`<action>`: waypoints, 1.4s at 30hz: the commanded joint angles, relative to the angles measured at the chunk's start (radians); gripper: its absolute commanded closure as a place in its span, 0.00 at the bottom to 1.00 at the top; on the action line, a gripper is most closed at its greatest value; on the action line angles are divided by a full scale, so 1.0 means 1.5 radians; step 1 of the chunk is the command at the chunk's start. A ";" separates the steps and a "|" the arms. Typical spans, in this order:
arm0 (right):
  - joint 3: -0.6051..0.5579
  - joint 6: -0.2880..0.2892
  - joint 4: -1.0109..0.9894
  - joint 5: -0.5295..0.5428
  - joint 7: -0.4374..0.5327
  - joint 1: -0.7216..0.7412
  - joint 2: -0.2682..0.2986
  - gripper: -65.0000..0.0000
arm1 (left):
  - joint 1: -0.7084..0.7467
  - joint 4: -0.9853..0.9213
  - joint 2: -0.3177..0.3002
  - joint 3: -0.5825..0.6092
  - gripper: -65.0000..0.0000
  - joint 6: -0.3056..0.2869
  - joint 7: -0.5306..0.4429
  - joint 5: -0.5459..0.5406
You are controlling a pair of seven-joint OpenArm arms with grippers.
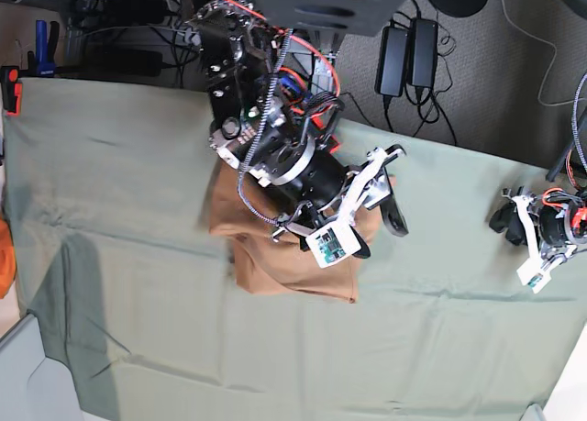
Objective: Fold the T-shirt properly
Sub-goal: 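Grasp the shirt edge with the right gripper and fold it over the bundle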
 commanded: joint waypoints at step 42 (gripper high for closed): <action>-0.010 0.027 -0.054 0.132 -0.026 -0.035 0.072 1.00 | 0.012 0.011 -0.010 -0.146 0.53 -0.080 0.067 -0.194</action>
